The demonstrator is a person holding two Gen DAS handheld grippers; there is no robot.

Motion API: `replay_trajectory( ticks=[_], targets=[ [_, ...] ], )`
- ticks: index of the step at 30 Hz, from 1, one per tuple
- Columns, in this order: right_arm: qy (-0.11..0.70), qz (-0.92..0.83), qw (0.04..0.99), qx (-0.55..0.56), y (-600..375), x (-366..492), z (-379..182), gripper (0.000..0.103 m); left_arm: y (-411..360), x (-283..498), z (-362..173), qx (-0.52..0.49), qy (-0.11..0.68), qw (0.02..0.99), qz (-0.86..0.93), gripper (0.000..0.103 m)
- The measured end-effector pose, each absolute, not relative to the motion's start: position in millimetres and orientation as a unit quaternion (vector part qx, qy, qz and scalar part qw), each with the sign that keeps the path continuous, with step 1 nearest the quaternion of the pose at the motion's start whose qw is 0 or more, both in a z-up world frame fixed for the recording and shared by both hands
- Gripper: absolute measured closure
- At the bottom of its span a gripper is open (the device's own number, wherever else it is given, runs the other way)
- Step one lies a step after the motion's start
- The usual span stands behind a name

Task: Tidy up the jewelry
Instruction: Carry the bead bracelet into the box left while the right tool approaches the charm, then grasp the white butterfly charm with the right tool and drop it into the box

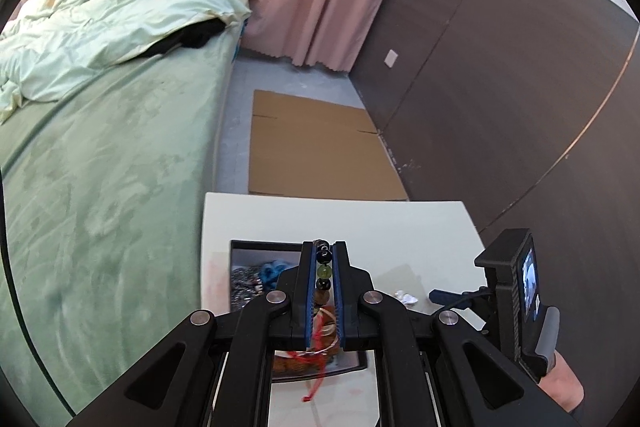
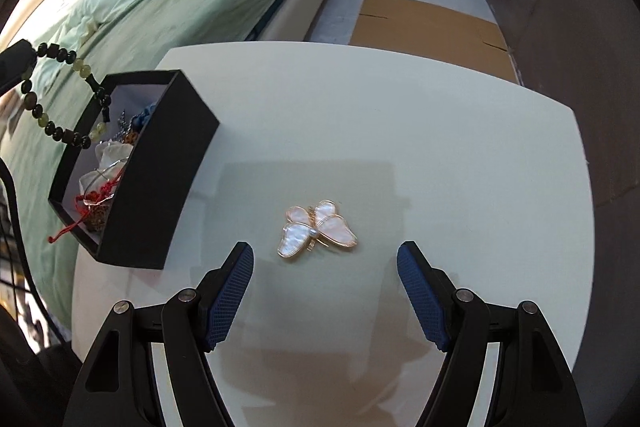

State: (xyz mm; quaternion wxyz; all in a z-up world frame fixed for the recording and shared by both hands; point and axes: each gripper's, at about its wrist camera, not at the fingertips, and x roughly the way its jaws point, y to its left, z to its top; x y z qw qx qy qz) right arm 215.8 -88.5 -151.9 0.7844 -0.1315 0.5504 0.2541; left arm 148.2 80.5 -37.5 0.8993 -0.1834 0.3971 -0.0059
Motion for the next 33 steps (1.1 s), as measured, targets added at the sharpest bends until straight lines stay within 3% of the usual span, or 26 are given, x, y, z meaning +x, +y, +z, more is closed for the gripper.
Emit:
replay_trajectory(
  ticks=[5, 8, 9, 10, 12, 13, 29, 33],
  targets=[
    [0.538, 0.249, 0.789, -0.160, -79.5, 214.8, -157.2, 0.029, 90.2, 152.1, -49.1, -0.204, 0.420, 0.884, -0.006, 0.094],
    [0.531, 0.251, 0.791, -0.173, -77.4, 211.9, -154.9, 0.042, 96.1, 153.0, -53.0, -0.219, 0.431, 0.875, -0.007, 0.088],
    [0.530, 0.255, 0.790, -0.172, -78.4, 210.3, -152.8, 0.054, 98.4, 152.1, -53.7, -0.224, 0.431, 0.874, -0.006, 0.077],
    [0.530, 0.256, 0.790, -0.171, -78.5, 210.2, -152.0, 0.060, 100.0, 150.6, -53.5, -0.226, 0.429, 0.874, -0.003, 0.058],
    [0.538, 0.264, 0.786, -0.152, -84.5, 207.8, -149.5, 0.060, 103.9, 146.4, -51.5, -0.233, 0.420, 0.877, 0.008, 0.035],
    [0.538, 0.267, 0.786, -0.150, -83.7, 207.4, -148.7, 0.060, 105.7, 143.7, -49.9, -0.238, 0.412, 0.879, 0.013, 0.029],
    [0.467, 0.327, 0.822, -0.004, -86.7, 183.7, -82.7, 0.060, 109.0, 124.5, -45.1, -0.212, 0.411, 0.886, 0.035, 0.028],
    [0.455, 0.356, 0.815, 0.035, -73.1, 177.6, -75.6, 0.060, 114.5, 117.2, -44.2, -0.219, 0.406, 0.887, 0.037, 0.019]
  ],
)
